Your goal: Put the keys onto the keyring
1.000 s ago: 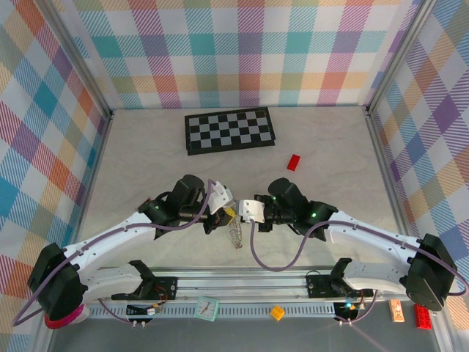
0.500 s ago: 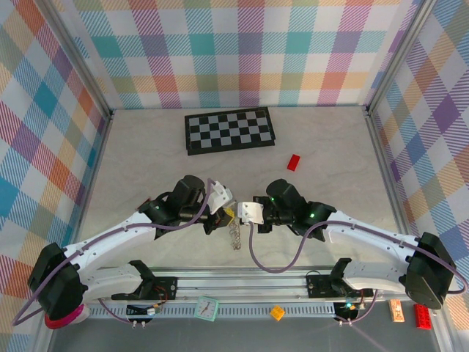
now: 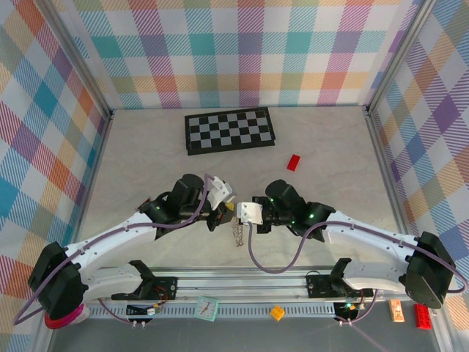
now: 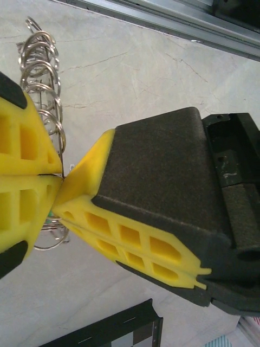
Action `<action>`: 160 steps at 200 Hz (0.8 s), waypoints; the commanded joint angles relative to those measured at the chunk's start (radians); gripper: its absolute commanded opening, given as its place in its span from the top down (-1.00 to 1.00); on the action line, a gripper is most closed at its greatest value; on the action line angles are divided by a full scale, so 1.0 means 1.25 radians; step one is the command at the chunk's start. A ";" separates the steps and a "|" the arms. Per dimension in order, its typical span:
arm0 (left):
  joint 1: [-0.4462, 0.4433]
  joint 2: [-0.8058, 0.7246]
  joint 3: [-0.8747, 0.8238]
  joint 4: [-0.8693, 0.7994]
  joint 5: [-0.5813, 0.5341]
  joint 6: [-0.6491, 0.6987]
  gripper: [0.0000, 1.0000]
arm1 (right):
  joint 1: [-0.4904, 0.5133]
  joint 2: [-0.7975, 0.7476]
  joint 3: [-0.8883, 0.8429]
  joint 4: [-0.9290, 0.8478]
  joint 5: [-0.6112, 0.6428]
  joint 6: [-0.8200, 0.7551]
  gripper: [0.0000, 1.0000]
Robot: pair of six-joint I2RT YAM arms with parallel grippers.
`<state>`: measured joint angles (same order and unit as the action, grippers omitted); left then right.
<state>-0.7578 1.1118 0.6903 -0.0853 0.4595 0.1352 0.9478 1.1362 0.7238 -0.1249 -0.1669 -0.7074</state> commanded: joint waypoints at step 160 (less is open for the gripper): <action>-0.002 -0.079 -0.119 0.319 0.051 0.200 1.00 | -0.226 -0.254 -0.172 0.225 -0.339 0.427 0.06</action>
<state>-0.7578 1.0466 0.5552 0.1890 0.4683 0.2726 0.6895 0.8692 0.5606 -0.0101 -0.4736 -0.3374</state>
